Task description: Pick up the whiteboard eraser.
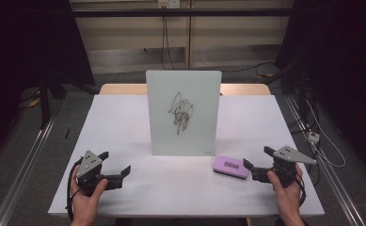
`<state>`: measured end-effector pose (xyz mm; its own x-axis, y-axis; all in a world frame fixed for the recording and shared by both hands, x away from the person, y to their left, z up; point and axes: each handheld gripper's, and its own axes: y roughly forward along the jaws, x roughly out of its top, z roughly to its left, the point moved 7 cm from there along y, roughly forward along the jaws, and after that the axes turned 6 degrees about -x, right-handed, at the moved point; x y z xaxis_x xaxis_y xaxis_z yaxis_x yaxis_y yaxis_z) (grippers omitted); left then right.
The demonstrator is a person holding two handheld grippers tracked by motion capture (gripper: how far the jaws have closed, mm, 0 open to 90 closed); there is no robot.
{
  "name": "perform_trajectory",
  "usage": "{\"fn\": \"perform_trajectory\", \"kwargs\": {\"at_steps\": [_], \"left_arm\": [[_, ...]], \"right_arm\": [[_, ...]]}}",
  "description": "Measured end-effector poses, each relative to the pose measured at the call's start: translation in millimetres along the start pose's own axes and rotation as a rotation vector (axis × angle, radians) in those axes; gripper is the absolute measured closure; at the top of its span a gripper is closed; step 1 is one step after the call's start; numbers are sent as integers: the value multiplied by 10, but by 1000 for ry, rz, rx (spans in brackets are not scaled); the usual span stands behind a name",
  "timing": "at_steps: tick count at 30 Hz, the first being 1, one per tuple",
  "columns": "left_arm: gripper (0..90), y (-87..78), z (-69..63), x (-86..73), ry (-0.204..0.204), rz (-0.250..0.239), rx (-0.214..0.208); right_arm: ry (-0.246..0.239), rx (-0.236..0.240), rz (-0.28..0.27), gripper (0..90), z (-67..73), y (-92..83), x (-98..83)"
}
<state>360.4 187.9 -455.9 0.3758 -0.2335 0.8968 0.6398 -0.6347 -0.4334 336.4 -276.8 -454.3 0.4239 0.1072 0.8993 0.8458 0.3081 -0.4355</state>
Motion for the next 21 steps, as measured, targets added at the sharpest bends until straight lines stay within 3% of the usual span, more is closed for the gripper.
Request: {"fn": "perform_trajectory", "kwargs": {"at_steps": [12,17,21], "left_arm": [[42,32,14,-21,-6,19,2],[42,34,17,-25,-11,22,-5],[42,26,22,-36,-12,31,-14]], "right_arm": [[6,56,44,51,37,12,-18],[19,151,105,52,116,23,-41],[-1,166,137,54,147,40,-44]]}}
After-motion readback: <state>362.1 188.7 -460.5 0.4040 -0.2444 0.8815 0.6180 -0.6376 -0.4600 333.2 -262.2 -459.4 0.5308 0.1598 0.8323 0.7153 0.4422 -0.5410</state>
